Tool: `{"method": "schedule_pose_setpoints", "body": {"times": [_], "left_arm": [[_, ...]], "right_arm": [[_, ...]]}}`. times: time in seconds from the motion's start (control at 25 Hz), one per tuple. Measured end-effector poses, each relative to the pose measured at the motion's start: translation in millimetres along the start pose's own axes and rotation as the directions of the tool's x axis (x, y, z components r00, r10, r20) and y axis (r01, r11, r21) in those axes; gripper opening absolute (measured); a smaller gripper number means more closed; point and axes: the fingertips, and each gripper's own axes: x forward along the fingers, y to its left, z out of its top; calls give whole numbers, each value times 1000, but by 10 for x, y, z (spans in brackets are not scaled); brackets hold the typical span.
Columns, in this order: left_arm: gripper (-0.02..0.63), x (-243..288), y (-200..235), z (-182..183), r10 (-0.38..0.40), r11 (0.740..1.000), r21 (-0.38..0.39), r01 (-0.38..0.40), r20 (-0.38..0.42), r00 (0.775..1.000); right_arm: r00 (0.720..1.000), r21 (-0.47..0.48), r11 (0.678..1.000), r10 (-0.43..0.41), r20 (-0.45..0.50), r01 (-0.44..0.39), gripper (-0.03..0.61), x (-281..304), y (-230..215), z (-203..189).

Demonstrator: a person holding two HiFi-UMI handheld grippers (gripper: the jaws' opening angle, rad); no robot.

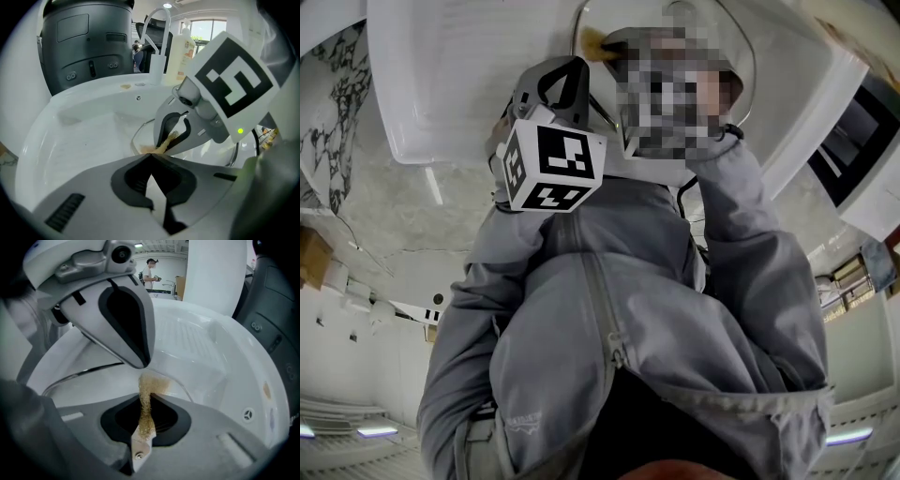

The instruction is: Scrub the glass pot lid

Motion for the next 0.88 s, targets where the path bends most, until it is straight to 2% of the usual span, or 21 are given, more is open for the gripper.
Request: {"method": "schedule_pose_setpoints", "body": {"times": [0.16, 0.4, 0.64, 0.88], "left_arm": [[6, 13, -32, -22, -1, 999, 40, 2, -17, 1000], [6, 21, -43, -34, -15, 999, 48, 16, -25, 1000], [6, 27, -38, -31, -19, 998, 60, 20, -27, 999], [6, 26, -63, -16, -24, 997, 71, 26, -30, 999]], "right_arm": [[1000, -15, 1000, 19, -6, -20, 35, -90, 181, 17], [997, -11, 997, 72, 9, -72, 35, -230, 418, 4], [986, -3, 986, 168, 13, -168, 35, -417, 668, -20], [961, 27, 961, 275, 13, -275, 35, -635, 895, -131]]}}
